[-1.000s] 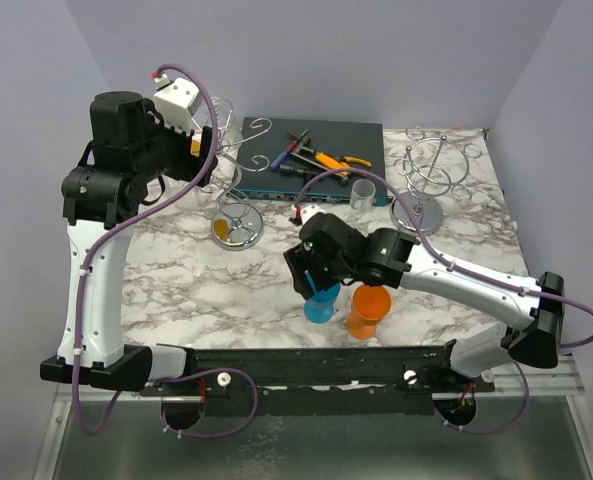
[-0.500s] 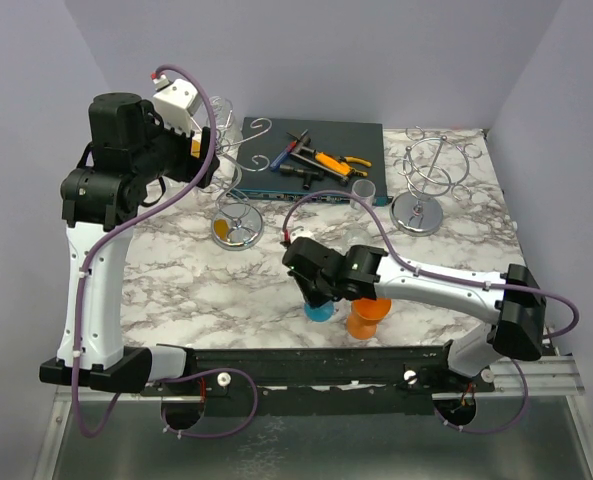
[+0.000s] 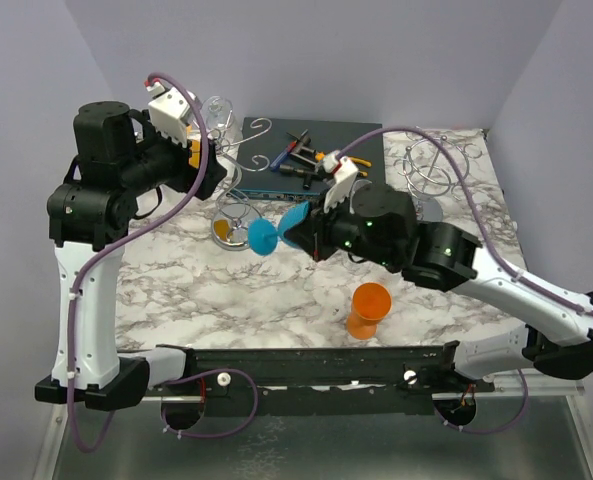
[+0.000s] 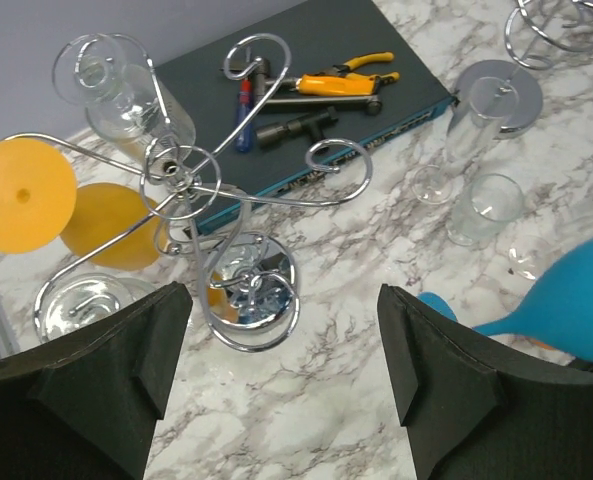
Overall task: Place the wine glass upside down on the wine glass rack
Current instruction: Pick up the wine glass at the center of the board, then turn the wine glass upside down at the wine rack.
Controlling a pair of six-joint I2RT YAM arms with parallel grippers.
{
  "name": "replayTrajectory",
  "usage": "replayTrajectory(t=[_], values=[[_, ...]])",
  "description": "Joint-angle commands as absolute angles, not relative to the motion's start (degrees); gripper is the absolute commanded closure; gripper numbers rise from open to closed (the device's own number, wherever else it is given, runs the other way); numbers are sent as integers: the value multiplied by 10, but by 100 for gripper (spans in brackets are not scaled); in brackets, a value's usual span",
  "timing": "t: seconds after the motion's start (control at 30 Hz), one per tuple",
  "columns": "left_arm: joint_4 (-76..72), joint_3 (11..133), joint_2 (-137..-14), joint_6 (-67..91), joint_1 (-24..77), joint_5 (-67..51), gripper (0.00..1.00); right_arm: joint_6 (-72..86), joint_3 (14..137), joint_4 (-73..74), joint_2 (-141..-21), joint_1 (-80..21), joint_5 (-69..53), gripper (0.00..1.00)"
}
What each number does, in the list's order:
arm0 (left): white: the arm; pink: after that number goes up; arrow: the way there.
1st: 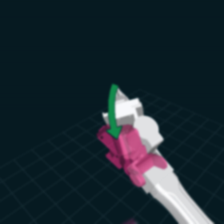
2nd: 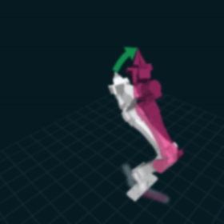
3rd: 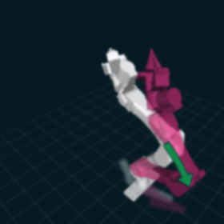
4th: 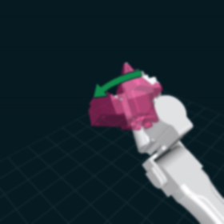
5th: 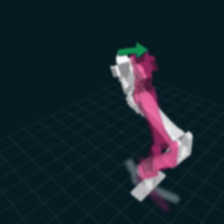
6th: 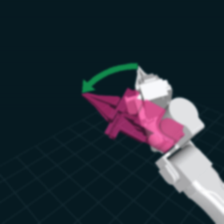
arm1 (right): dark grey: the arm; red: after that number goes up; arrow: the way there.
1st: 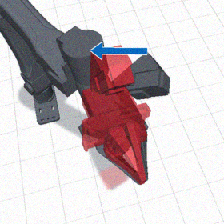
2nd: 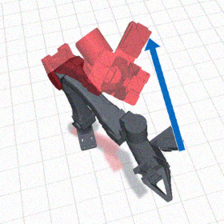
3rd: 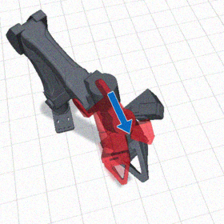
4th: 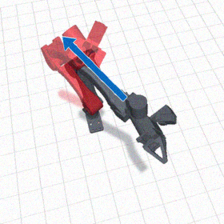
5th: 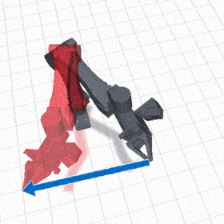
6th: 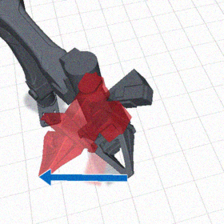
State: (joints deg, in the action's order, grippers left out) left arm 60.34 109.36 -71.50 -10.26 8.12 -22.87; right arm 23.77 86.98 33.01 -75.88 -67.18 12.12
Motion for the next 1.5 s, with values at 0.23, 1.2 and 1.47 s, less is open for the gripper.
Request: replayTrajectory(t=[0.23, 1.2, 1.47], values=[[644, 1072, -666, -70, 83, -423, 17, 159, 932, 203, -729, -675, 141, 100], [564, 1038, -667, -124, 83, -334, 94, 188, 764, -3, -665, -675, 62, 28], [484, 994, -607, -334, 83, -337, 100, 216, 779, 202, -631, -675, 17, 0]])
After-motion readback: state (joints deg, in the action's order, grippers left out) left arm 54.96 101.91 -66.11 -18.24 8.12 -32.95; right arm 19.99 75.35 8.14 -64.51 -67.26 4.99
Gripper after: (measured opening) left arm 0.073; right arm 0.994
